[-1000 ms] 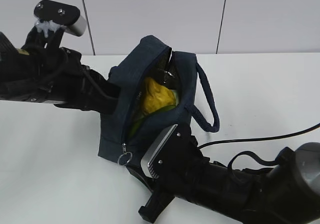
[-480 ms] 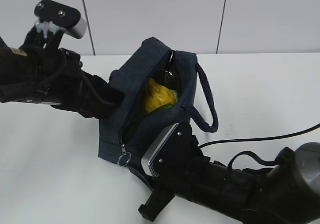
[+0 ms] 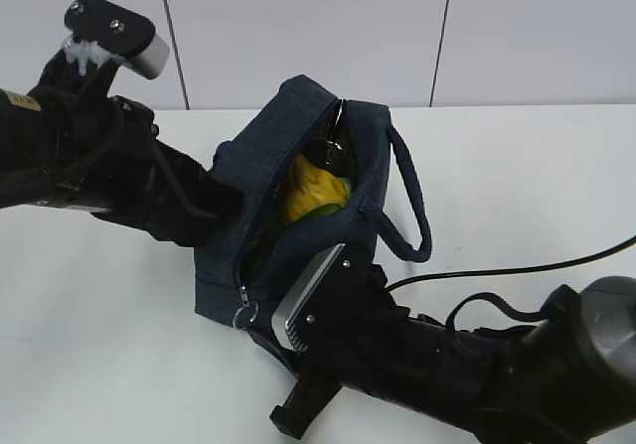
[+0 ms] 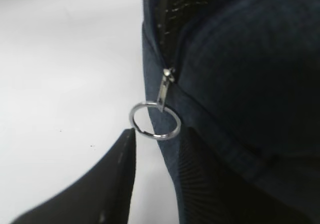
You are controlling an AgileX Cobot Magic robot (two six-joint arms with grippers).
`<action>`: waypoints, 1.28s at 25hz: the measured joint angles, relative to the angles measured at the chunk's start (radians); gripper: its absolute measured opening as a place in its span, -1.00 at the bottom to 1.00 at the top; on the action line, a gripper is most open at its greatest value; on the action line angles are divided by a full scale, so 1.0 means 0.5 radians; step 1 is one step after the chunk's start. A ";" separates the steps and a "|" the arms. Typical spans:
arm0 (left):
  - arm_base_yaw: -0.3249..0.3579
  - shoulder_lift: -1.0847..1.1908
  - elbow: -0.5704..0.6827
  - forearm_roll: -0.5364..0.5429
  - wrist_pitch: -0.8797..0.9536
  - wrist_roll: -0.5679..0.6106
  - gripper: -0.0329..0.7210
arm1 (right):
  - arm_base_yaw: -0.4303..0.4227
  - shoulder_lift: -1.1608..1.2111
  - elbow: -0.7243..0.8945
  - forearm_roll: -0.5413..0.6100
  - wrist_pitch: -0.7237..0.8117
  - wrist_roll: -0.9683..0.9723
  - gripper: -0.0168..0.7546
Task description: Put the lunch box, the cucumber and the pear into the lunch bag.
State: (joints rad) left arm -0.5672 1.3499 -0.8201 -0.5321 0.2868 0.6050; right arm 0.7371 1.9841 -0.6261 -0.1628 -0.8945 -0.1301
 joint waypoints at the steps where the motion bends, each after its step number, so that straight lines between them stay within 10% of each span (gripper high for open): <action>1: 0.000 0.000 0.000 0.005 0.005 0.000 0.05 | 0.000 0.000 -0.024 -0.019 0.033 -0.001 -0.32; 32: 0.002 0.000 0.000 0.102 0.081 0.000 0.05 | 0.000 0.008 -0.269 -0.486 0.345 0.328 -0.32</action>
State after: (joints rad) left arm -0.5664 1.3499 -0.8201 -0.4813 0.3273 0.6050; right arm 0.7371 1.9883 -0.7608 -0.4060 -0.7218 0.0341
